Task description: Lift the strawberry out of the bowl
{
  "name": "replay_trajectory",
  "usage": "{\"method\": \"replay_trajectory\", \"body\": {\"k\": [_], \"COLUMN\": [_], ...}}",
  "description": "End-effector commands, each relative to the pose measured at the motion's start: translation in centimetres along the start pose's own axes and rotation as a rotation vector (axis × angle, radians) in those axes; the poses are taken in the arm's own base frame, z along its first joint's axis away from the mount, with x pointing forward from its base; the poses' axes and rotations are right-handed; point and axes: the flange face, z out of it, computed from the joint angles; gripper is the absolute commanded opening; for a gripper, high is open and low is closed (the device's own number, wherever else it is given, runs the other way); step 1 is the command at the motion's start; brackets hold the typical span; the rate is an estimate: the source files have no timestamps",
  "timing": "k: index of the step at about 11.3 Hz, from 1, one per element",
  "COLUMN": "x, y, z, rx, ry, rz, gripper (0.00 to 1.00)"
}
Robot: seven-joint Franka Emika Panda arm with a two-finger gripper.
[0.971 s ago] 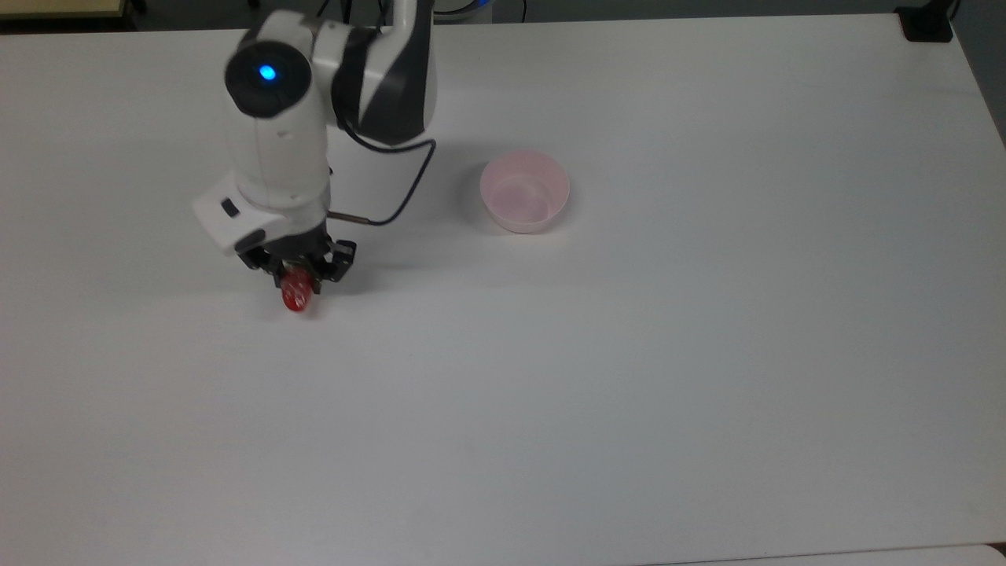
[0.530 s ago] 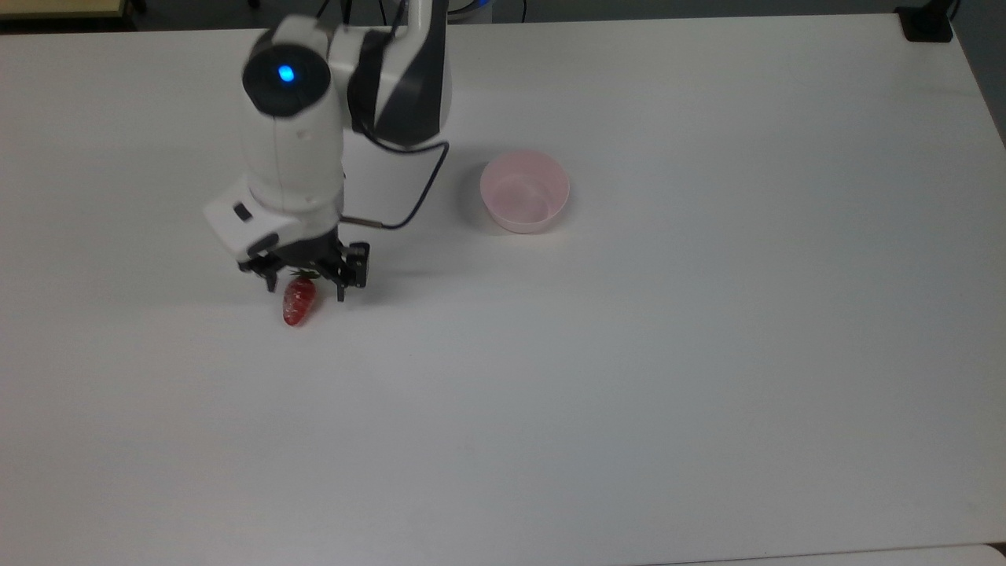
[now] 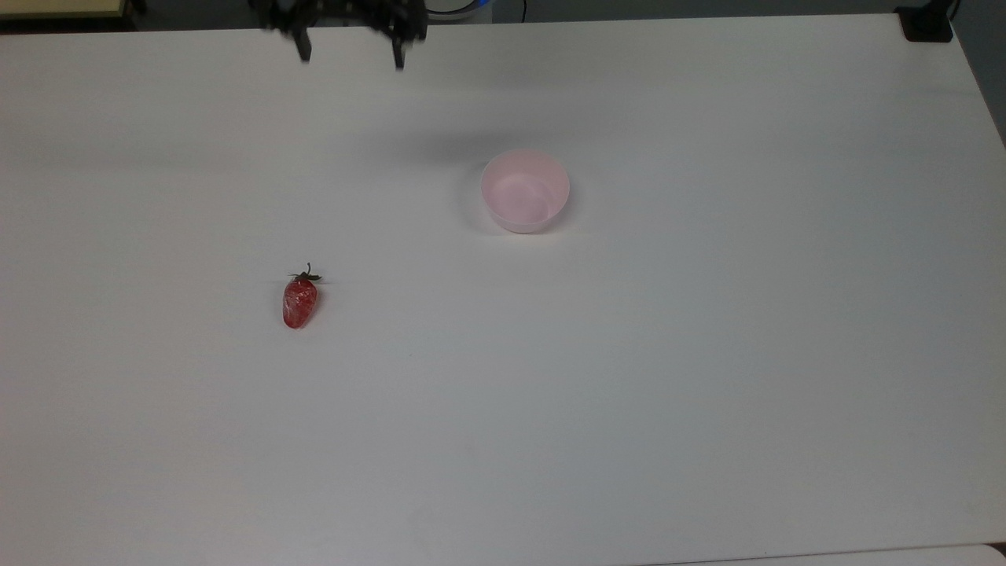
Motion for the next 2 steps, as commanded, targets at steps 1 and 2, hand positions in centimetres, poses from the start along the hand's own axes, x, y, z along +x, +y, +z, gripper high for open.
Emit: {"method": "replay_trajectory", "body": {"k": [1,2], "x": [-1.34,-1.20], "y": [-1.22,-1.20], "z": [0.33,0.39], "rx": [-0.004,-0.007], "ry": [-0.019,-0.016], "rz": [-0.022,-0.019], "gripper": [1.00,1.00]}}
